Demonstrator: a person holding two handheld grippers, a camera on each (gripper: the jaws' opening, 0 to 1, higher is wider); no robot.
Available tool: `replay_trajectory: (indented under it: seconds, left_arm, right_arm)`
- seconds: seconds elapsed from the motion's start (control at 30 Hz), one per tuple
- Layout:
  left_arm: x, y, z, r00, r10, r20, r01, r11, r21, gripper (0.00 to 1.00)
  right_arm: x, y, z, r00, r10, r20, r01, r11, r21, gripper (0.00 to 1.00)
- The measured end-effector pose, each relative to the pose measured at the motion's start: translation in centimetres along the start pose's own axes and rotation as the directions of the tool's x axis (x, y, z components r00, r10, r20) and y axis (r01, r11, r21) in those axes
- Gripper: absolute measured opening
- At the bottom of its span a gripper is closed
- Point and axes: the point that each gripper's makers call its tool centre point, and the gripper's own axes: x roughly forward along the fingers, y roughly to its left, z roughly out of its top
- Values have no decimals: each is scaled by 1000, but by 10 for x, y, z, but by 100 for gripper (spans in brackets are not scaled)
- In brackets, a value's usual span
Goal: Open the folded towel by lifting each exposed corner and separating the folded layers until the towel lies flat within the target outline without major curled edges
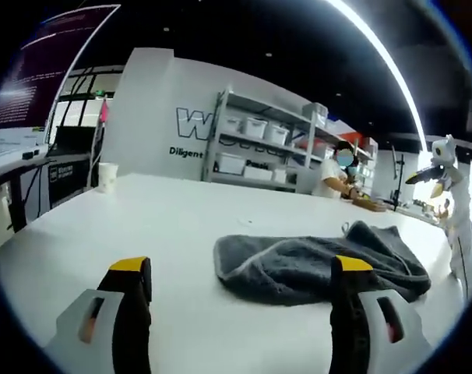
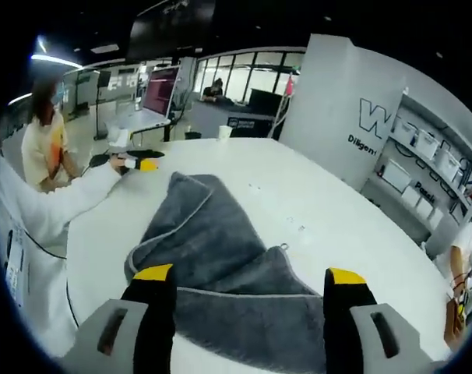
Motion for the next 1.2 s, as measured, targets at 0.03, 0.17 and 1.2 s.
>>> replay_trajectory:
  seconds: [0.03, 0.17, 1.2]
  left_arm:
    - [1, -2, -1, 1000, -6, -4, 6, 1000, 6, 94]
    - [13, -15, -11, 997, -46, -58, 49, 998, 51, 94]
    - [146, -87, -44, 745, -276, -607, 486, 849, 210, 77]
  right_arm:
    - [-2, -3, 0, 1000, -10, 4, 10, 1000, 9, 82]
    - [-12, -14, -1, 999, -38, 23, 37, 999, 35, 84]
    - [-39, -46, -26, 995, -100, 0, 99, 984, 146, 99]
